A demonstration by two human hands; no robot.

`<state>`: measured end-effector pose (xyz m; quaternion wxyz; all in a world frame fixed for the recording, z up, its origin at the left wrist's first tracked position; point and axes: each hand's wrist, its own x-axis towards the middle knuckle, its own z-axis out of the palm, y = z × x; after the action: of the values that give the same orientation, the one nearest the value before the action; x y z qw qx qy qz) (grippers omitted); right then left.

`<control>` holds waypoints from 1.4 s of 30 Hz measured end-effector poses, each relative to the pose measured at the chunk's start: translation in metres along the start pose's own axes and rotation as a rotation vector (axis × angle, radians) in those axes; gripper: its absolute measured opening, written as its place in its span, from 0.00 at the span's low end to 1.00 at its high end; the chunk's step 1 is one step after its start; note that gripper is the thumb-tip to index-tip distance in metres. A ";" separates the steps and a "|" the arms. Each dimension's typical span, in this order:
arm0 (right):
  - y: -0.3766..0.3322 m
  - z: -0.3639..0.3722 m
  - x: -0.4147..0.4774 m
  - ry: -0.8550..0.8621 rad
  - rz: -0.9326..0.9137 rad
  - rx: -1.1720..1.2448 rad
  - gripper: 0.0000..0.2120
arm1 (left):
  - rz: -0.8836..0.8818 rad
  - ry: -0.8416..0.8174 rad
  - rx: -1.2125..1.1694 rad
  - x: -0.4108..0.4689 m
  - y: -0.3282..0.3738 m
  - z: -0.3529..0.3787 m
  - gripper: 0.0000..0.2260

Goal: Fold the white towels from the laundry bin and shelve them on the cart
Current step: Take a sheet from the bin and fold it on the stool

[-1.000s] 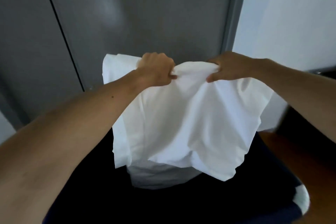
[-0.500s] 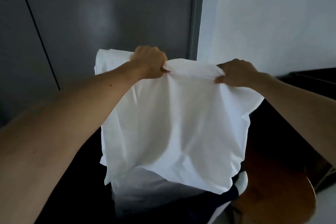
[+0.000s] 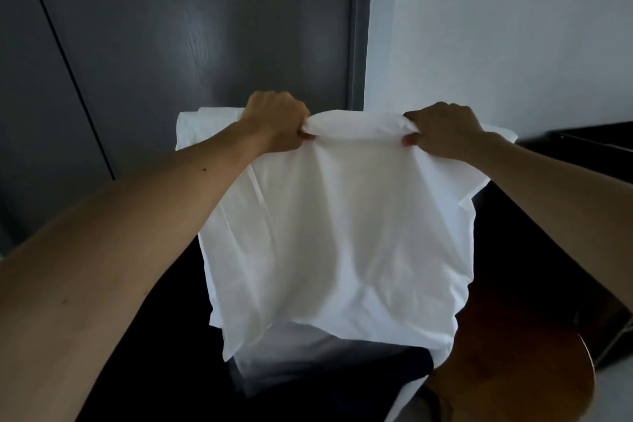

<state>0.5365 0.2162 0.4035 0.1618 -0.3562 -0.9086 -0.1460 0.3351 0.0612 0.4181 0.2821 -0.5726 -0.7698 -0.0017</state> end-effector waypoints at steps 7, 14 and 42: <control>-0.008 0.001 0.022 0.014 -0.021 0.059 0.07 | -0.056 0.013 -0.068 0.011 -0.019 0.018 0.11; -0.010 0.011 0.050 -0.012 -0.003 0.268 0.18 | -0.257 0.120 -0.331 0.004 -0.044 0.040 0.09; -0.147 0.129 0.018 -0.496 -0.219 1.277 0.36 | -0.850 0.202 -1.315 -0.091 -0.035 0.166 0.04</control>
<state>0.3974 0.1728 0.2723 0.1115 -0.1202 -0.8575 0.4876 0.2489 0.0233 0.2503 -0.0705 -0.2756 -0.7345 -0.6162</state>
